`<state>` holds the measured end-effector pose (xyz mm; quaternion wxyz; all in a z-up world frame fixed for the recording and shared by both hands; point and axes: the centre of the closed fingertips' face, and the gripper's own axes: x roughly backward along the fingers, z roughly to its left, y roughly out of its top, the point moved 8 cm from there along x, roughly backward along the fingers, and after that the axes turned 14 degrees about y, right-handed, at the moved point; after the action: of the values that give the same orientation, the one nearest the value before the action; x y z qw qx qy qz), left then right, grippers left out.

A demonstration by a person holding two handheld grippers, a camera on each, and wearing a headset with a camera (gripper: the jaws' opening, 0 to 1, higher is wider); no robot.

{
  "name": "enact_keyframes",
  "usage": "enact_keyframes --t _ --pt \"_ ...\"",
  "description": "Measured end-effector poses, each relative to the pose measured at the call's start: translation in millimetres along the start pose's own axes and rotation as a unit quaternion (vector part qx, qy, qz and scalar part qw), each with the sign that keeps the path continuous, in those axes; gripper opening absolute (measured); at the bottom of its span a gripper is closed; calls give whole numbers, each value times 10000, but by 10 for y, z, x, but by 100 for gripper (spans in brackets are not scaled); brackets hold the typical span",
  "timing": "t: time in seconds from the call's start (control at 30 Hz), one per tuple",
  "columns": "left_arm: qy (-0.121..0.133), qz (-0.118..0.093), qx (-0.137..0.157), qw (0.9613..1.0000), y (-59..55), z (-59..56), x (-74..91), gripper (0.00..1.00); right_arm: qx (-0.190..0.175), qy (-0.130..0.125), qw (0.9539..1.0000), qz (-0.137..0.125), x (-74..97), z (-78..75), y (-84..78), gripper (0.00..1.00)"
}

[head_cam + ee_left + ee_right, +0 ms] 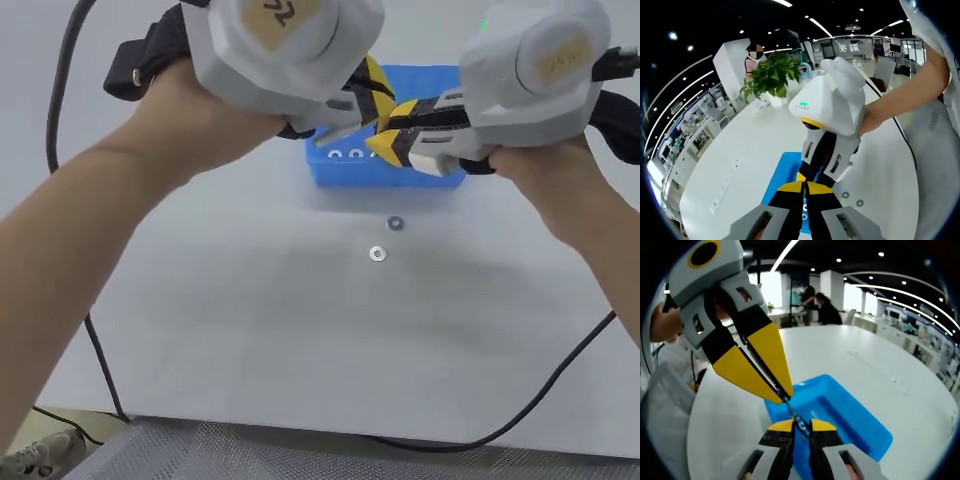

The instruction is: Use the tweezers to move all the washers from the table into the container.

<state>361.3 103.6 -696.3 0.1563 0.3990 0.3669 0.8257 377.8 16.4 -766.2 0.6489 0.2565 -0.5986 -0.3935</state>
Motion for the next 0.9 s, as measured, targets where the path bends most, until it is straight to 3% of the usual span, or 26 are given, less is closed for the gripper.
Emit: enact_keyframes --t 0.27,0.5,0.67,0.9 --pt "58 -70 -5 10000 76 -23 101 0 -74 -116 9998 -167 113 83 78 10" --pt "136 -165 -112 9997 226 -73 323 0 41 -152 9995 -284 245 256 210 10" --pt "151 -248 -207 9994 340 -172 513 0 214 -258 9989 -337 360 450 289 10" --pt "86 -267 -334 9991 397 -311 604 0 354 -347 9976 -473 512 686 354 11"
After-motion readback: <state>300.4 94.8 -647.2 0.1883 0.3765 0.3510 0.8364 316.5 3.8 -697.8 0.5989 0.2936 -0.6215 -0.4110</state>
